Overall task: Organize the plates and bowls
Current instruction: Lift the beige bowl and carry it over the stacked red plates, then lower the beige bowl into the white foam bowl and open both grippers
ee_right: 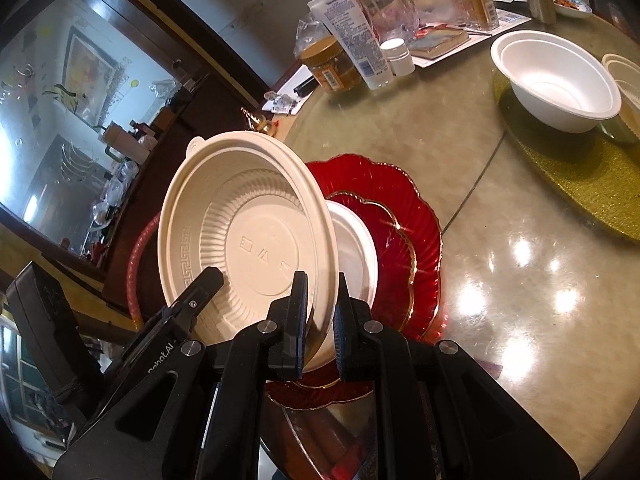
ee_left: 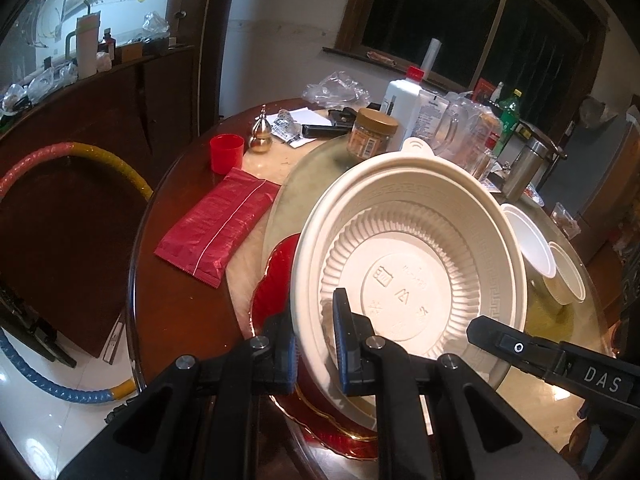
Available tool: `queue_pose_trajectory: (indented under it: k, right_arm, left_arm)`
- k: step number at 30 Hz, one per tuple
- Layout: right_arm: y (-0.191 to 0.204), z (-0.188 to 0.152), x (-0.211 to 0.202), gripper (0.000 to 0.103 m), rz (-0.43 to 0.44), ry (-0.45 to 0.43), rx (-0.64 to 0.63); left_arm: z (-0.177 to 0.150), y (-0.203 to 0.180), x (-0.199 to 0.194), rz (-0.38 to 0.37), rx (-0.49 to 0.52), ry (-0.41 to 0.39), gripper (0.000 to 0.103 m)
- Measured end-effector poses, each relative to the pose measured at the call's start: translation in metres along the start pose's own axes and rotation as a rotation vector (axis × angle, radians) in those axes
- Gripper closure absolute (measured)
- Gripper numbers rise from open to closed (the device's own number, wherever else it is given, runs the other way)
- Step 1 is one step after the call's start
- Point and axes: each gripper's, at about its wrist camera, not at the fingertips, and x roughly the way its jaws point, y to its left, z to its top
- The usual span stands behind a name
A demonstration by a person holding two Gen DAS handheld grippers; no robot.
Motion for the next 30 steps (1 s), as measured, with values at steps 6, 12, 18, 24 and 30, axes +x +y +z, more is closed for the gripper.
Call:
queue_pose_trajectory:
  k: [6, 12, 18, 24, 30]
  right_arm:
    - [0.002, 0.000, 0.005, 0.092, -0.007, 0.006, -0.008]
    - [0.004, -0.001, 0.008, 0.092, -0.015, 0.015, -0.015]
    - [0.006, 0.000, 0.015, 0.092, -0.021, 0.031, -0.022]
    - [0.006, 0.001, 0.019, 0.091, -0.023, 0.043, -0.022]
    - [0.005, 0.000, 0.021, 0.091, -0.023, 0.055, -0.015]
  left_arm:
    - [0.000, 0.000, 0.003, 0.014, 0.003, 0.005, 0.089]
    - [-0.001, 0.000, 0.008, 0.028, 0.008, 0.019, 0.089]
    - [-0.001, 0.000, 0.010, 0.043, 0.013, 0.027, 0.089]
    - [-0.002, 0.000, 0.013, 0.057, 0.027, 0.038, 0.089]
    - [-0.002, -0.002, 0.017, 0.074, 0.053, 0.046, 0.087]
